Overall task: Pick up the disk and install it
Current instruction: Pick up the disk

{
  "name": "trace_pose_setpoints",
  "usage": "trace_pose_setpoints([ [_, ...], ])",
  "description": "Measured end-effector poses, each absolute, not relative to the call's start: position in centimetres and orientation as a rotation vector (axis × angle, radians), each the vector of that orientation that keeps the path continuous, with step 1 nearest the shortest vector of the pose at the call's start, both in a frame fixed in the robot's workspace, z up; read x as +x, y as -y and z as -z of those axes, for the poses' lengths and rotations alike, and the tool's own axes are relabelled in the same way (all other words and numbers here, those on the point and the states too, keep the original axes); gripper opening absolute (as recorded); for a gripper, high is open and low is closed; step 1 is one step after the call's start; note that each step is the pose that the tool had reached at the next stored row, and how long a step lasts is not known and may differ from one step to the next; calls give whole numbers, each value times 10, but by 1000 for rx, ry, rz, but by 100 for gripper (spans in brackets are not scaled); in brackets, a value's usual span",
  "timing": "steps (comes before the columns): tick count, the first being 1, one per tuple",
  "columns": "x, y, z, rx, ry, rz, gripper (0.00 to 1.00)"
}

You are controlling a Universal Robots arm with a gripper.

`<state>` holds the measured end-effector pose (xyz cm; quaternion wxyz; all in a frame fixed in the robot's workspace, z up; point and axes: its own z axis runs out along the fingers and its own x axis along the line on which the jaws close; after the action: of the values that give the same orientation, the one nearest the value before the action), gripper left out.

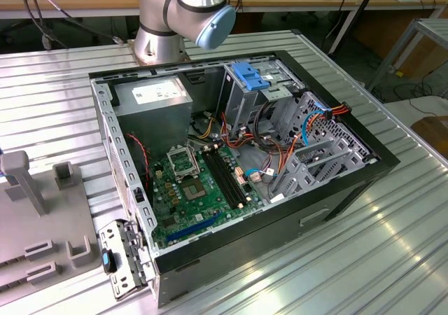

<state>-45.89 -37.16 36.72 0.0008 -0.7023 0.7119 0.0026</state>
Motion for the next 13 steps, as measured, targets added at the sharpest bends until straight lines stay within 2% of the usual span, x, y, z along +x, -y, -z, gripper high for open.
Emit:
trace_pose_setpoints([
  [13, -459, 372, -382, -2205, -2235, -8, 37],
])
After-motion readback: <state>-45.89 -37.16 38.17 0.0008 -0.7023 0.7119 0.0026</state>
